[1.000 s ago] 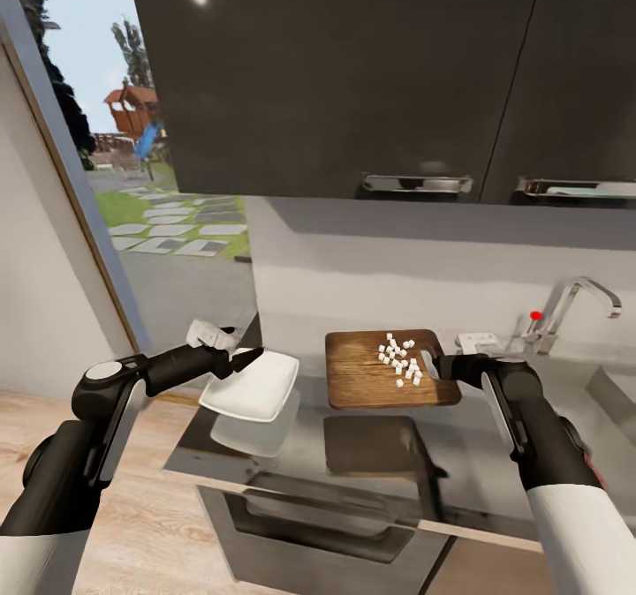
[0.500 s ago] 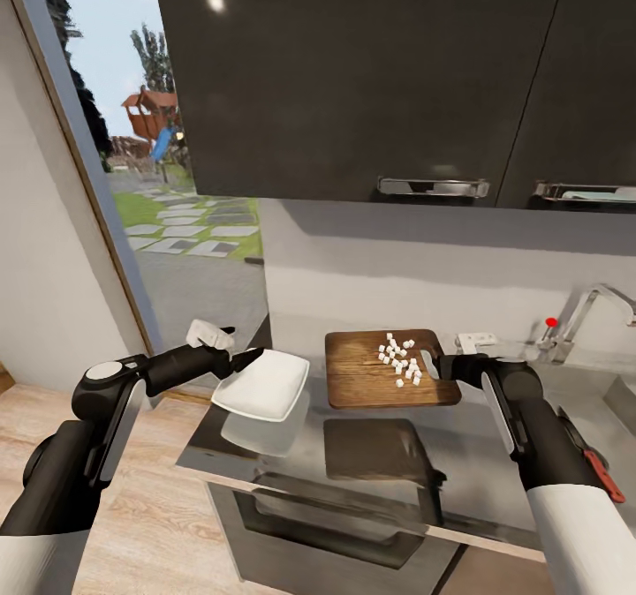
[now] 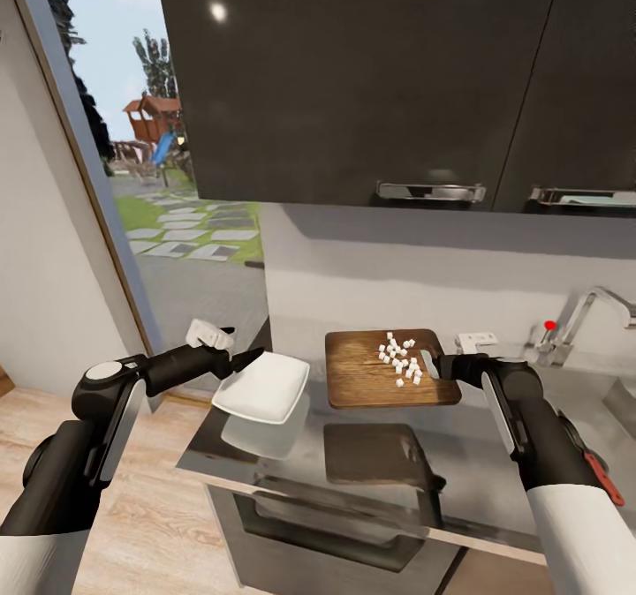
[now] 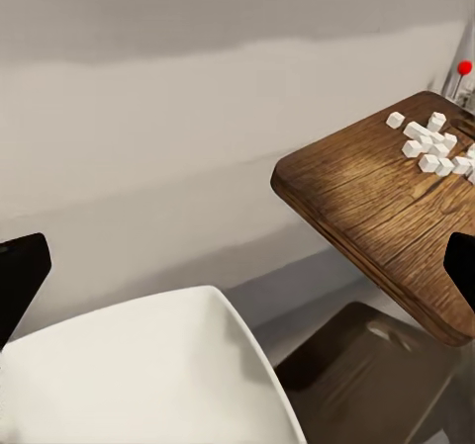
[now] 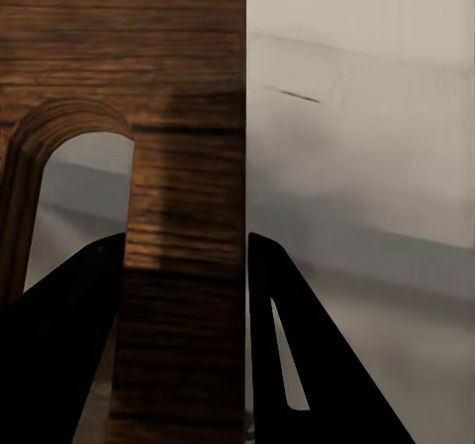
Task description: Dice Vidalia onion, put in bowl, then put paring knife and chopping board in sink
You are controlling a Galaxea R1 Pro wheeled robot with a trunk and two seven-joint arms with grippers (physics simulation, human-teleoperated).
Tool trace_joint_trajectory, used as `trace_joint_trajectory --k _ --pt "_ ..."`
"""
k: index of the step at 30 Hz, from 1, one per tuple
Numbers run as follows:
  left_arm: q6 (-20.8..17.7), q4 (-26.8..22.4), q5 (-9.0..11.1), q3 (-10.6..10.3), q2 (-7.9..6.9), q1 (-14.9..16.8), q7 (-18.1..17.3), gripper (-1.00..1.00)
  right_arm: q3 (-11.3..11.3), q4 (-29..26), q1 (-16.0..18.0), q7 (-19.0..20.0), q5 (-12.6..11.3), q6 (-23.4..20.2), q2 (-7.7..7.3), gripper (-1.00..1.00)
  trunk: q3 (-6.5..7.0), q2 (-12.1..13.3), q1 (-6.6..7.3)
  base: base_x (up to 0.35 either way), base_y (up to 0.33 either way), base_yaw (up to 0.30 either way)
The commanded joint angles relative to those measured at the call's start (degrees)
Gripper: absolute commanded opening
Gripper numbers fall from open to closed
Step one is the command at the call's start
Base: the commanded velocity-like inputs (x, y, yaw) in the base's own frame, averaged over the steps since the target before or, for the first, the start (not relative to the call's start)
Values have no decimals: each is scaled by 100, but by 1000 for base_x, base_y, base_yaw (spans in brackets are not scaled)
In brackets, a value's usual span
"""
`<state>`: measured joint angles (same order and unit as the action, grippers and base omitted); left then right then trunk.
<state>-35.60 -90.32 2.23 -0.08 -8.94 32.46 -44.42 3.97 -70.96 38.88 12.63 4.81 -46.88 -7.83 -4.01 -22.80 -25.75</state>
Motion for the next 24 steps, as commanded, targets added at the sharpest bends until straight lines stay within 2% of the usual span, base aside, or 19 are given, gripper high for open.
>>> trace_joint_trajectory --k 1,14,24 --pt "-43 -3 23 -1 -2 6 -5 100 4 -6 6 46 46 -24 1 -100 -5 -13 -4 0 0 0" --pt "-43 -3 23 -1 -2 6 -5 100 -1 -6 6 46 46 -24 1 -100 12 -13 -4 0 0 12" --pt "-43 -3 23 -7 -2 6 -5 100 2 -41 6 46 46 -30 1 -100 12 -13 -4 0 0 148"
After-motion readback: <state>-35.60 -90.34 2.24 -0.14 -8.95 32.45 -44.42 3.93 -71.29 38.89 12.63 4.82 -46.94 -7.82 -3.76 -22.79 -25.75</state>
